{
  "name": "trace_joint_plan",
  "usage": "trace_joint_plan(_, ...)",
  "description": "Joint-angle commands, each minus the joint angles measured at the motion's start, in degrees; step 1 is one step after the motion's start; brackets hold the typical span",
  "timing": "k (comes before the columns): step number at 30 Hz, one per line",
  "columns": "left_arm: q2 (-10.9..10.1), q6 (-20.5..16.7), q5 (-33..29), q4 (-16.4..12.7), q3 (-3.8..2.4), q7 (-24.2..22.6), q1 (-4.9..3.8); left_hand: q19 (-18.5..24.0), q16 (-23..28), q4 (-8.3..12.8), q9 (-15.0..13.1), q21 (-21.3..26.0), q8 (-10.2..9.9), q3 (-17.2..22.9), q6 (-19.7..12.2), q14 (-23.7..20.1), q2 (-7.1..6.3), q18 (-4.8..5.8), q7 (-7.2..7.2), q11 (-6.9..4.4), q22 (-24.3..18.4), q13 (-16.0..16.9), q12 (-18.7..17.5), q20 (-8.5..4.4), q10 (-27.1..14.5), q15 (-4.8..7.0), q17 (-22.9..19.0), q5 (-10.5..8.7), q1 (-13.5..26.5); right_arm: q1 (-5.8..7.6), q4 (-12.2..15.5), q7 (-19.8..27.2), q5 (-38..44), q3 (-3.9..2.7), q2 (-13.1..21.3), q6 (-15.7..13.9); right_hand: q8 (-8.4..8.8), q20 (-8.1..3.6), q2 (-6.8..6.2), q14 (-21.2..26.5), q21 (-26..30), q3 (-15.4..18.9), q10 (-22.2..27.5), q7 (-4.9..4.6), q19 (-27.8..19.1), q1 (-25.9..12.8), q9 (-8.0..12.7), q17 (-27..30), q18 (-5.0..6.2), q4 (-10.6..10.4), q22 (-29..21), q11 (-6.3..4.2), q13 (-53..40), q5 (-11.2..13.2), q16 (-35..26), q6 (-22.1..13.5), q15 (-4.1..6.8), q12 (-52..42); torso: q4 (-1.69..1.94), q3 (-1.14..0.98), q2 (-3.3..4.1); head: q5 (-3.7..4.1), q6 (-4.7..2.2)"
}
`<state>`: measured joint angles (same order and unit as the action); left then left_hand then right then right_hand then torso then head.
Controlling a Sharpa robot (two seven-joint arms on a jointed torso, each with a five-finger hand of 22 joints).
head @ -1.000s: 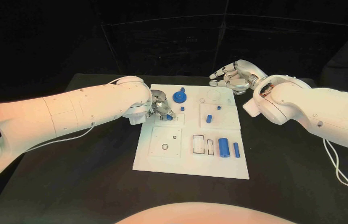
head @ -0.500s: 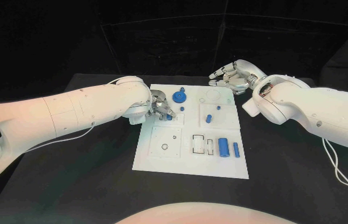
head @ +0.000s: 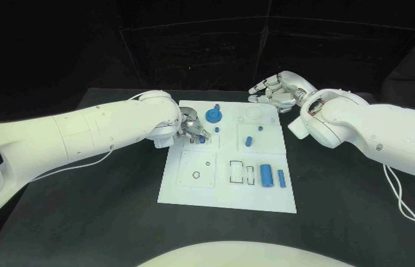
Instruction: Assemble the parts on the task board
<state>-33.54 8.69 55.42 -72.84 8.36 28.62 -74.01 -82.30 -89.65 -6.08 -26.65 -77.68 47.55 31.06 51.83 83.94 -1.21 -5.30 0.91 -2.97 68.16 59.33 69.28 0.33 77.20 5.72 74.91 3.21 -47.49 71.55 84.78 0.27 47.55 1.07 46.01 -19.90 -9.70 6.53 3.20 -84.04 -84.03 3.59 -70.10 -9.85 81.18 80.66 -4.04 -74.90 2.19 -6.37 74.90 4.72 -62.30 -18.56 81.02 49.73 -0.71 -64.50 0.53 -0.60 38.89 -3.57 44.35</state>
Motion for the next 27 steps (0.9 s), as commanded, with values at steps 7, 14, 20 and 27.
trace_joint_plan(7,-0.2,0.4,-0.4,-0.3,-0.02,0.0,-0.09,-0.2,-0.4,-1.0,0.2,-0.3,-0.1,-2.3,0.7,6.1,-0.52,0.94,-0.08,-0.04,0.1,-0.1,0.2,-0.17,0.2,0.52,15.1,-0.10,1.5,0.13,0.0,0.3,0.1,-0.03,0.0,-0.2,-0.38,0.06,0.23,-2.9,0.3,0.1,0.4,0.01,-0.3,0.0,0.1,-2.3,0.83,-0.1,2.3,-0.05,0.1,-0.2,-0.3,-0.2,0.45,0.3,0.05,0.03,-0.03,0.09,0.06)
trace_joint_plan(14,-1.1,0.4,-0.8,-1.1,-0.07,-0.1,-0.38,-0.3,-0.4,-3.4,0.4,-0.3,-0.1,-10.2,1.0,6.1,-4.03,0.97,-0.28,-0.24,0.4,-0.1,0.2,-0.38,0.3,0.67,15.1,-0.24,3.4,0.13,0.0,0.2,0.1,-0.03,0.0,0.0,-0.44,0.05,0.07,-2.9,0.3,0.3,0.5,0.05,-0.4,0.1,0.1,-2.2,0.86,-0.1,2.1,-0.08,0.3,0.2,-0.4,-0.3,0.47,0.5,0.06,0.06,-0.04,0.12,0.03)
trace_joint_plan(20,-1.7,0.6,-0.9,-1.6,-0.10,-0.1,-0.77,-0.4,-0.4,-4.0,0.5,-0.3,-0.2,-14.4,1.0,6.1,-3.33,1.00,-0.36,-0.31,0.6,0.0,0.3,-0.48,0.4,0.77,15.1,-0.24,1.0,0.13,-0.1,0.1,0.1,-0.03,-0.1,0.1,-0.48,0.05,0.03,-2.9,0.4,0.4,0.5,0.06,-0.4,0.1,0.1,-2.2,0.87,-0.1,2.1,-0.09,0.3,0.5,-0.4,-0.3,0.47,0.5,0.09,0.05,-0.01,0.09,0.07)
trace_joint_plan(27,-2.8,1.1,-1.2,-2.9,-1.35,-0.4,-1.12,-0.2,-0.4,-4.4,0.7,0.1,-0.3,-18.7,0.7,6.1,-1.41,0.89,-0.28,-0.25,0.1,-0.9,-0.3,-0.47,-0.1,0.74,15.1,-0.21,-2.7,0.12,-0.3,0.2,0.1,-0.03,-0.1,0.1,-0.49,0.04,0.03,-2.9,0.4,0.4,0.6,0.06,-0.5,0.1,0.1,-2.1,0.88,-0.1,2.0,-0.09,0.4,0.6,-0.5,-0.3,0.47,0.5,0.12,0.11,0.00,0.12,-0.10)
